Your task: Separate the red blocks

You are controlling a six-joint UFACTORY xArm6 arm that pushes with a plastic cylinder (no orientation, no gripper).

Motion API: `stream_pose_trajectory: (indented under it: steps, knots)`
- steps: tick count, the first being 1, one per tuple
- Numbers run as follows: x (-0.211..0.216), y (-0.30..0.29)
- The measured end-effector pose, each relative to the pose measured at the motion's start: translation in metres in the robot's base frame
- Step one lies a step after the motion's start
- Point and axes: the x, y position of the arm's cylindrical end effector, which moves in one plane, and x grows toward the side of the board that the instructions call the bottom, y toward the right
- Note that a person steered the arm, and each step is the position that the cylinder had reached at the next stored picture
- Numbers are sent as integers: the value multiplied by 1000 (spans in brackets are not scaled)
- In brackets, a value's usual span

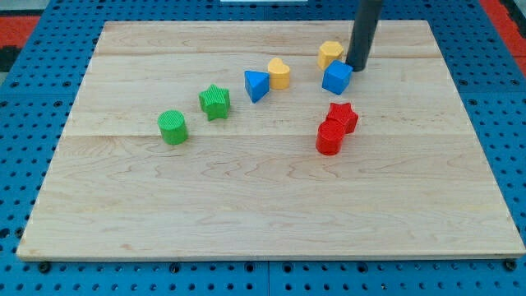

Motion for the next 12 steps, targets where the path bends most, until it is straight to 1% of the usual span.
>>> stream_pose_trajectory:
  steps: [1,2,3,4,5,6,7,9,10,11,12]
  knots:
    - [-14,-12]
    - [20,-21]
    - [44,-1]
    - [69,74]
    - [112,29]
    - [125,6]
    - [140,6]
    - [164,-11]
    - [192,-20]
    - [200,-101]
    - [151,-137]
